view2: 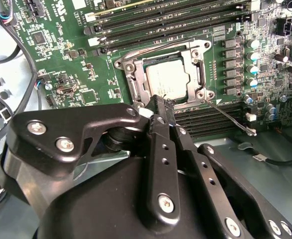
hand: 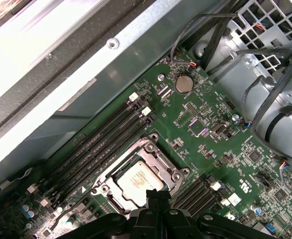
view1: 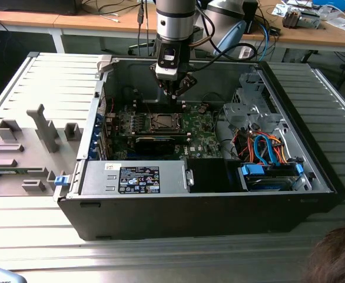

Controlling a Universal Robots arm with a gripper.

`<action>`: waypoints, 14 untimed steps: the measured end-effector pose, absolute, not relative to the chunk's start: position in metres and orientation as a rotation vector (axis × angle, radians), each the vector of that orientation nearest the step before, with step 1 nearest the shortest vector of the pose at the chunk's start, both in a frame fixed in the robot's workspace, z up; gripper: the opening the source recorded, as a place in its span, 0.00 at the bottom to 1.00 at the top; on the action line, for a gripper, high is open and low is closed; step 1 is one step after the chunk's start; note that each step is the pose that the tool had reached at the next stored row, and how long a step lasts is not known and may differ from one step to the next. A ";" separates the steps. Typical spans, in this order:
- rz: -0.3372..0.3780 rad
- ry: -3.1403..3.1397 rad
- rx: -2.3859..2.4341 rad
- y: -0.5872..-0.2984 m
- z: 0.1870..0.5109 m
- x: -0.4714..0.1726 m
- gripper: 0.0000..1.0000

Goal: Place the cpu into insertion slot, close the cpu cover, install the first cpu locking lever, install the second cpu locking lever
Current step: 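Install the first cpu locking lever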

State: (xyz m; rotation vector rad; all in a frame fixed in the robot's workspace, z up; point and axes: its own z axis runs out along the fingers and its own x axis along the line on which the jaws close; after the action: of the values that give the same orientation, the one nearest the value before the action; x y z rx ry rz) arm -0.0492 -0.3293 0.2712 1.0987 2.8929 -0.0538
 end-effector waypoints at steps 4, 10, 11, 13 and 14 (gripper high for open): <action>-0.054 2.894 1.095 -0.329 0.271 -0.049 0.11; -0.054 2.896 1.091 -0.329 0.271 -0.049 0.11; -0.054 2.896 1.090 -0.329 0.271 -0.049 0.11; -0.054 2.897 1.088 -0.329 0.271 -0.049 0.11; -0.054 2.897 1.088 -0.329 0.271 -0.049 0.11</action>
State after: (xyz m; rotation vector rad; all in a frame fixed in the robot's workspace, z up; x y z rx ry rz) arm -0.0492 -0.3293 0.2711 1.0879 2.8968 -0.0538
